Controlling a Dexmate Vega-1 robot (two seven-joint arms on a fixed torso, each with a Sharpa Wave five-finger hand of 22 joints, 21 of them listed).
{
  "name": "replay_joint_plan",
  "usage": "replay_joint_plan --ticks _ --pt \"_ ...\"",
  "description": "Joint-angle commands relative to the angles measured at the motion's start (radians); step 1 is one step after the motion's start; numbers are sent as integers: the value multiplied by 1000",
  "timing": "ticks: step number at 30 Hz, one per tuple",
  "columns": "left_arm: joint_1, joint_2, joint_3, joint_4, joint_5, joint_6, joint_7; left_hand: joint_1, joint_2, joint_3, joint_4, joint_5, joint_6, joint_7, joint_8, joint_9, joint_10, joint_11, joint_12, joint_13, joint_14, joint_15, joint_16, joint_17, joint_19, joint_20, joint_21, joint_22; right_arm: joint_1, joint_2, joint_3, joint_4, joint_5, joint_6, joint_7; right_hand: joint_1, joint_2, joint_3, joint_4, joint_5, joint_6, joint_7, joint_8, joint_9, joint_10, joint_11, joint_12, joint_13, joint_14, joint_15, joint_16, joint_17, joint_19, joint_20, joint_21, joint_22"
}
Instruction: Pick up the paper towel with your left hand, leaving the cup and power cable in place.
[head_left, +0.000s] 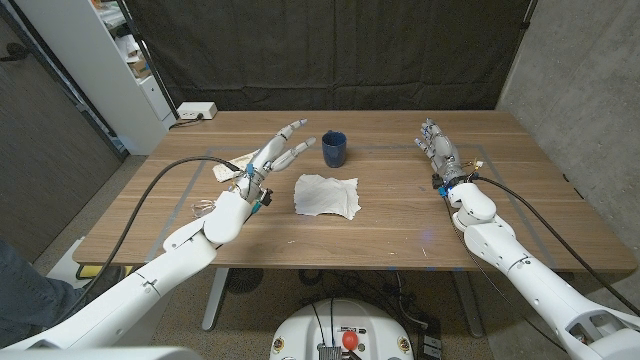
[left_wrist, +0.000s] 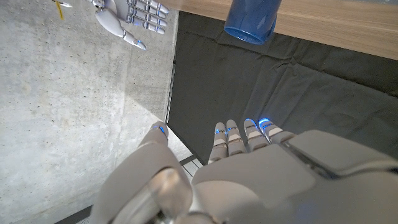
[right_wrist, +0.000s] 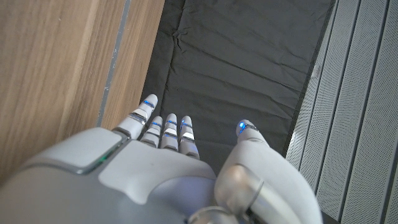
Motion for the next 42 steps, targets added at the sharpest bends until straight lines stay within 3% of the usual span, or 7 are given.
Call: replay_joint_plan --ticks 1,14,27,42 --pt "-11 5 18 -9 39 15 -4 16 0 4 -8 -2 6 0 4 6 7 0 8 5 5 0 3 4 -6 4 5 3 4 2 3 4 3 4 2 -1 9 1 -2 2 7 0 2 4 8 0 5 2 9 5 5 1 8 2 6 5" --pt "6 29 24 -67 95 108 -12 37 2 11 -25 0 -1 1 1 6 2 3 5 5 7 6 3 4 -4 15 6 2 9 9 -3 12 4 4 9 -2 10 0 -3 1 10 -1 2 4 12 1 6 2 10 6 5 -1 9 3 6 5" --pt "25 73 33 -165 166 251 -45 127 -12 31 -95 8 9 12 10 8 15 17 9 8 28 19 8 5 9 43 7 1 12 12 -3 16 6 9 12 -2 11 -1 -4 0 14 -2 3 4 12 1 6 3 12 5 6 -2 9 5 6 5" --pt "13 104 55 -227 212 334 -94 174 -22 39 -124 11 31 14 17 9 21 18 10 9 36 17 8 5 12 53 7 1 17 15 0 25 11 17 21 -2 12 -1 -5 0 11 -2 1 5 13 -2 6 3 14 4 6 -3 9 8 6 5"
